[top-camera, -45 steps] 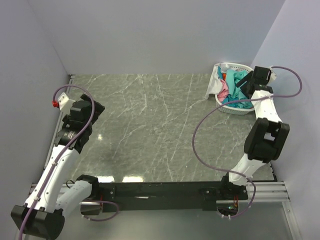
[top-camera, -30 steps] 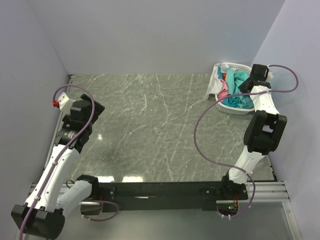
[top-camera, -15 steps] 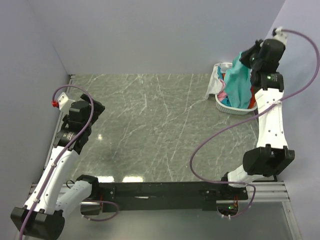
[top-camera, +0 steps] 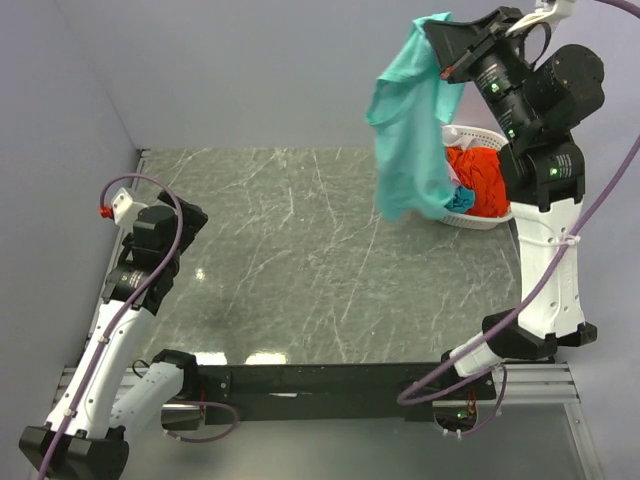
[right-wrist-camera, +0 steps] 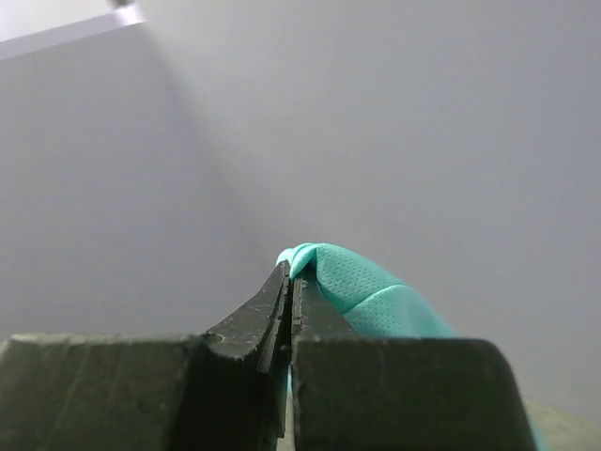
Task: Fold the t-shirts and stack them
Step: Move the tshirt to the center of the board
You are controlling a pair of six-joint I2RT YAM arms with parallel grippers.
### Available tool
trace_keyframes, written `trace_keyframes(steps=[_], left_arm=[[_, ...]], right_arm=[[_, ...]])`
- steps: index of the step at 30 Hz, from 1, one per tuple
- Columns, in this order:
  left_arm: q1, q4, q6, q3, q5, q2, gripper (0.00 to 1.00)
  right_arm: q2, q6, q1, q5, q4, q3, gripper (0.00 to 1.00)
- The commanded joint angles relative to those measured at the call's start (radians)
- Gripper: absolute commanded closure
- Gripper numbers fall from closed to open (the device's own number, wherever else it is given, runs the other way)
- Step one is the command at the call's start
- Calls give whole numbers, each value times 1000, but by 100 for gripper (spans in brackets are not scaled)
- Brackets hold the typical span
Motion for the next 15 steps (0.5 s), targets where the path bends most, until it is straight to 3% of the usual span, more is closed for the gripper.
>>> trace_keyframes(steps=[1,7,10,13,15], left_arm=[[5,-5,-11,26,-8,-16,1],[5,-51,-18,43,-3,-15,0],[5,-102,-35,38,-17,-24,1],[5,-128,-55,12,-21,-54,1],[5,-128,-55,-15,-5,-67,1]], right_arm=[[-9,7,98,-97,95,64,100],[7,-26,247,-96,111,67,100],[-54,-30,245,-13,124,-125,100],[-191,-10,229,135,205,-586,100],[-226,20,198,177,241,-754,100]])
